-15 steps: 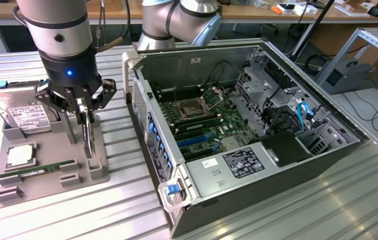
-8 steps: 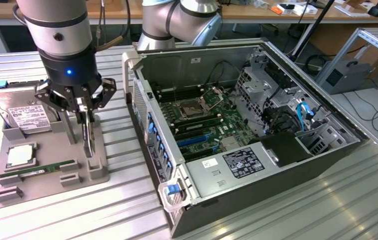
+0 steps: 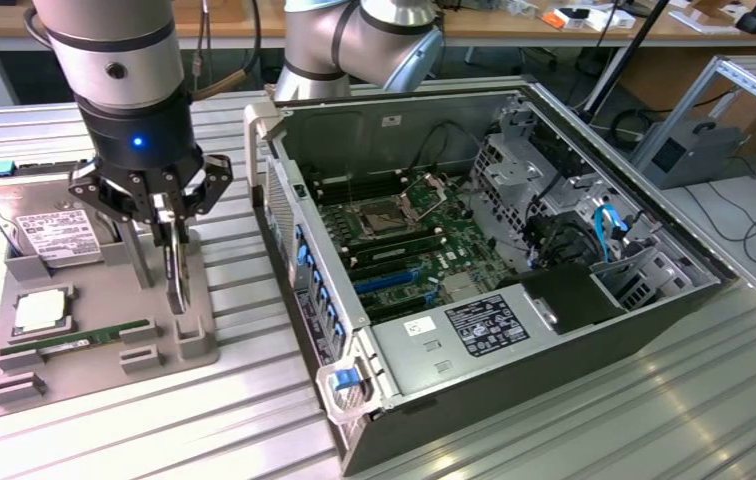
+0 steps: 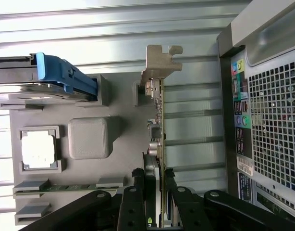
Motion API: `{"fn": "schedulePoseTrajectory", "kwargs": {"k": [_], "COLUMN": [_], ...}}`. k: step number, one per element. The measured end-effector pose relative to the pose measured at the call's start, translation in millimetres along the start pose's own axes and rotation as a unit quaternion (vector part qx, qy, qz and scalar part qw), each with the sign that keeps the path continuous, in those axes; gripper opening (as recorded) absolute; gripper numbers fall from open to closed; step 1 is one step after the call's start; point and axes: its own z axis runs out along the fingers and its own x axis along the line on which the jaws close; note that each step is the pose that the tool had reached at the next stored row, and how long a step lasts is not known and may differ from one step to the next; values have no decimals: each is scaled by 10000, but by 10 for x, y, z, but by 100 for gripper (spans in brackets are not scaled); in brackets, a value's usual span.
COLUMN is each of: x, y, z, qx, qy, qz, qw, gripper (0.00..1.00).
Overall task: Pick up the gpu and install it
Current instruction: 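Pick up the gpu and move the gpu toward the slot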
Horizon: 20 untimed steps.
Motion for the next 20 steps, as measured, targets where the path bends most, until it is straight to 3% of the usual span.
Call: {"fn": "schedulePoseTrajectory", "kwargs": {"k": [20], "x": [-1], "y": [1], "z": [-39], "qx": [-6], "qy": [0], "qz": [0], "qw": [10000], "gripper": [27]}}
